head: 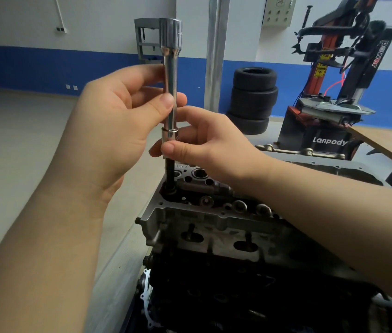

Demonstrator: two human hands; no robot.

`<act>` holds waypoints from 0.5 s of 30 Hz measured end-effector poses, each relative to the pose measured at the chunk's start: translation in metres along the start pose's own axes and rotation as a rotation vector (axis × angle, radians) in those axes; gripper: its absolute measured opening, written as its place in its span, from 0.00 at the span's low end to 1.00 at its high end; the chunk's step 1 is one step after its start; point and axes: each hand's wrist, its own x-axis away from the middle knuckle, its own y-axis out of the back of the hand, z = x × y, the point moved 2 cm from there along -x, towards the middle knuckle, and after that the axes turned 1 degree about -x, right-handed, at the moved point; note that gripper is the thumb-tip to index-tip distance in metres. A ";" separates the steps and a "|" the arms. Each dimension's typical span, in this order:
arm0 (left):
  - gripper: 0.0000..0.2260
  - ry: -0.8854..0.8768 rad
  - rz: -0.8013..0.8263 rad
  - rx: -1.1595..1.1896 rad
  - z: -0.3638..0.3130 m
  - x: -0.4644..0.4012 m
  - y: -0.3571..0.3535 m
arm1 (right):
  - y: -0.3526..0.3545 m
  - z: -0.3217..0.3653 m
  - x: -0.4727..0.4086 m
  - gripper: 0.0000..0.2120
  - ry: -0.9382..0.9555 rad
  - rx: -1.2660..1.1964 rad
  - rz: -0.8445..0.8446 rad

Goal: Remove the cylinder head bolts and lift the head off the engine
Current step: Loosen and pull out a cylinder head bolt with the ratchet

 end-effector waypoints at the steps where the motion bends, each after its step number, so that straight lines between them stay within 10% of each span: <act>1: 0.13 -0.010 -0.009 -0.011 0.000 0.000 0.001 | 0.000 0.000 0.000 0.20 -0.004 0.000 -0.013; 15: 0.13 -0.050 -0.076 -0.063 -0.002 -0.001 0.001 | 0.000 -0.002 -0.002 0.16 0.010 -0.046 -0.041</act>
